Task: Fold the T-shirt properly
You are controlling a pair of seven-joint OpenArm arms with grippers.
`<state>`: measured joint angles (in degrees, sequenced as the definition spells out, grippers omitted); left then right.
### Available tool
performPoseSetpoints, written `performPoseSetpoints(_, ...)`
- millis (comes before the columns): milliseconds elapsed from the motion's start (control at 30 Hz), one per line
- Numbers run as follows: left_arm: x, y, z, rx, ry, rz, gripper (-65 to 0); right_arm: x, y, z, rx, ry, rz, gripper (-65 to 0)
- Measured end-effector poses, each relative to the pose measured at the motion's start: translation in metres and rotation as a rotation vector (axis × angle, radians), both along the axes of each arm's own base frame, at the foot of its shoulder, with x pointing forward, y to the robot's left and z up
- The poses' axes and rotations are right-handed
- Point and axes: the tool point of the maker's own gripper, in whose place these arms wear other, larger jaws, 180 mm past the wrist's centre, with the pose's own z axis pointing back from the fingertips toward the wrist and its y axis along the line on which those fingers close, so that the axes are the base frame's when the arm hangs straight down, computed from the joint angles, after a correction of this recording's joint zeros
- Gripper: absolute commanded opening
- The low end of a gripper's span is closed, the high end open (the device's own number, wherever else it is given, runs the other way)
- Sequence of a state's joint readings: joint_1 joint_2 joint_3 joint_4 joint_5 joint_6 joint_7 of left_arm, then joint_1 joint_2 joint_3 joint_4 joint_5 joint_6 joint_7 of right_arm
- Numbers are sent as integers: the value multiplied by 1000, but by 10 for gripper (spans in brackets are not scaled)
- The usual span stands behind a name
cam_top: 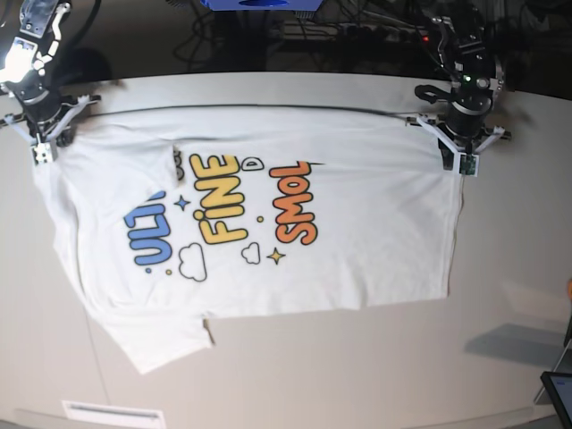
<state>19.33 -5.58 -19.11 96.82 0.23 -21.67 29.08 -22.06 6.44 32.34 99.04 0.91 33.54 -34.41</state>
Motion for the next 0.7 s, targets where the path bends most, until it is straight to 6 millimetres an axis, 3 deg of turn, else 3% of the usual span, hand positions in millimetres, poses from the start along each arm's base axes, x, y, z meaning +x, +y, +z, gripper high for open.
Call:
performPoseSetpoints(500, 5, 3, 2, 17, 18, 13, -650, -11, 6, 0, 1, 18, -19, -646)
performPoseSetpoints(700, 6, 5, 2, 23, 20, 15, -650, -25, 10, 2, -104, 78, -11, -647)
